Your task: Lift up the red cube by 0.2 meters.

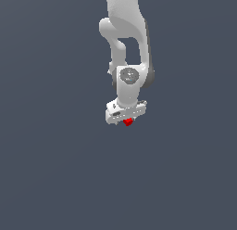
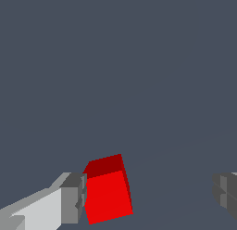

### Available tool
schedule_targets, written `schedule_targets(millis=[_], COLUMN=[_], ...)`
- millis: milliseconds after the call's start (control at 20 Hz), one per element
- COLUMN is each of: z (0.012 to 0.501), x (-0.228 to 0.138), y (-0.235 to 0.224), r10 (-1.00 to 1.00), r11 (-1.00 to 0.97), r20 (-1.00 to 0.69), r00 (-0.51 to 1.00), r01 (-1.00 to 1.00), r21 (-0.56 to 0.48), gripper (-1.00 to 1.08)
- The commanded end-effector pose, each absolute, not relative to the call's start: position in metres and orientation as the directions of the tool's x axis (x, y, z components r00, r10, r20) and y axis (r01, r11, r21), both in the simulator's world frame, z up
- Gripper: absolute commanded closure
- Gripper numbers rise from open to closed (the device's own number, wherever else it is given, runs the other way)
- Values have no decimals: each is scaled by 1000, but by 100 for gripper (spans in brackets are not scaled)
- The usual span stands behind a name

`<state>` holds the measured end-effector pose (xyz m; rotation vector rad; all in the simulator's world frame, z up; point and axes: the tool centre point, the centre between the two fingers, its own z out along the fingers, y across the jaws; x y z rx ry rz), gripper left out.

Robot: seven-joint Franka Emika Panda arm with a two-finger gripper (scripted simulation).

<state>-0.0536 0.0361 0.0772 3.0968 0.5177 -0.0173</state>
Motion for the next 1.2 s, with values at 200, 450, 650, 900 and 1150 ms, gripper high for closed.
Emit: schedule_targets(millis=[200,450,650,900,1150], z=[42,26,21,21,21], x=[-78,-89,-93,-93,-93], y=[51,56,57,57,57], r10=[473,532,550,551,551], r11=[-881,-847,-835,-835,-835], r20=[-3,0,1,1,1], r00=[881,847,835,835,835], r01=[473,532,550,551,551], r21=[-2,-2,-2,-2,-2], gripper=[-92,-92,-92,108,108])
